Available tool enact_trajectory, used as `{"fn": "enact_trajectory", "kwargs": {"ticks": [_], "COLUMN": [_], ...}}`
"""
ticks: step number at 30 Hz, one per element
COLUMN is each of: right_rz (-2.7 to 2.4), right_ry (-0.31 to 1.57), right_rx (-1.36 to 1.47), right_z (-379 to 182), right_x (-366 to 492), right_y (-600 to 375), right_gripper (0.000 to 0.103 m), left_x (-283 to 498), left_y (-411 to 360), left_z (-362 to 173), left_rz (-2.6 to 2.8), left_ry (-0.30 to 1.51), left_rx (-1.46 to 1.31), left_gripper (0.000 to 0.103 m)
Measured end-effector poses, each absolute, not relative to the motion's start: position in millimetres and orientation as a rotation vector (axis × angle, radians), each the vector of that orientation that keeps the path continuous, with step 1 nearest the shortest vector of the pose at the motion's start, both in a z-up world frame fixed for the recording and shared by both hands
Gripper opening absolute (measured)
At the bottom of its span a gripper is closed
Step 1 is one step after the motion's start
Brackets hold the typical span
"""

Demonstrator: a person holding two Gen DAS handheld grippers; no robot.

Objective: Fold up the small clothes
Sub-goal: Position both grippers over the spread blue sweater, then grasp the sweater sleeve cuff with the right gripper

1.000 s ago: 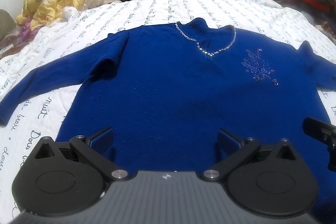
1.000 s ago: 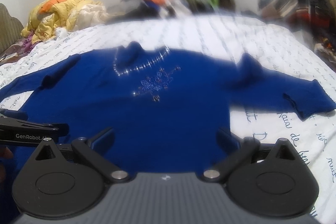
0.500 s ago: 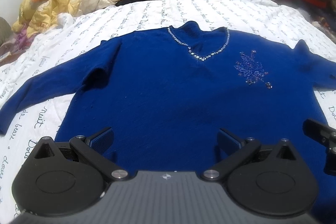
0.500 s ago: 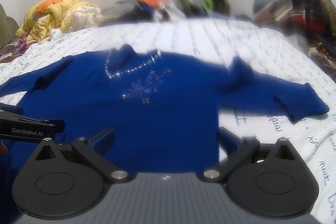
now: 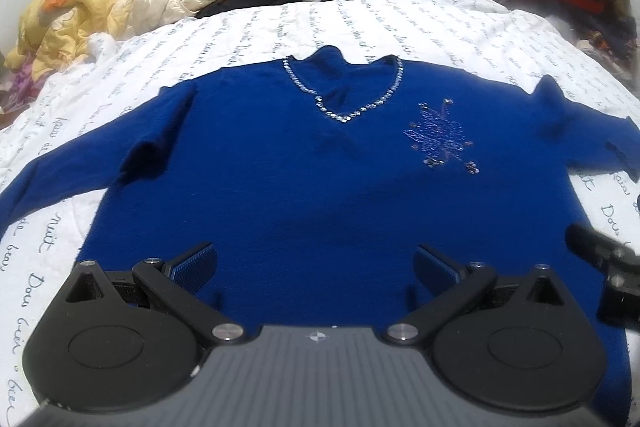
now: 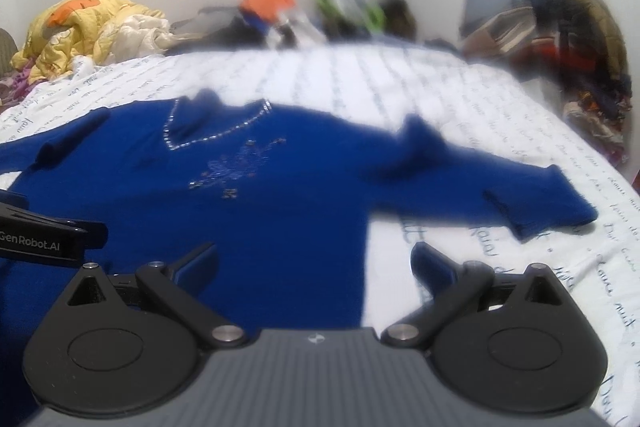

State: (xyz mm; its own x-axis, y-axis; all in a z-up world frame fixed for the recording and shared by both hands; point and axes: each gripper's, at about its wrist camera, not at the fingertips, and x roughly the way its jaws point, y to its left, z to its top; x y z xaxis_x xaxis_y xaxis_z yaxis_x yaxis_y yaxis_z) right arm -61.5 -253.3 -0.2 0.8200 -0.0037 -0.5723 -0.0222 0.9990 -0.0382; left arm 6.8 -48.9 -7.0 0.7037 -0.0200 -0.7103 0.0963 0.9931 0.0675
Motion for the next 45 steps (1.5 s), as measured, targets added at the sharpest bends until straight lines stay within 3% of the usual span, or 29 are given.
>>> {"fn": "enact_trajectory", "kwargs": {"ticks": [14,20,24,27,36,45], "right_rz": [-0.310,-0.304,-0.298,-0.262,-0.320,-0.379], "right_ry": [0.637,0.678,0.669,0.659,0.552,0.410], "right_rx": [-0.052,-0.015,0.088,0.228,0.525,0.683], "right_z": [-21,-32,-25,-18,-2,27], "right_x": [22,41,39,34,16,-21], "right_y": [-385,-404,-423,-447,-529,-589], "right_gripper": [0.102,0.073,0.030,0.017,0.007,0.005], "left_x": [7,6,8,7,2,3], "left_y": [-53,-49,-44,-43,-42,-34], "left_z": [-10,-11,-11,-11,-10,-7], "left_rz": [-0.087,-0.078,-0.068,-0.068,-0.077,-0.058], "left_ry": [0.802,0.809,0.816,0.820,0.824,0.824], "left_rx": [0.131,0.135,0.118,0.108,0.126,0.106], "left_gripper": [0.103,0.103,0.103,0.103,0.103,0.103]}}
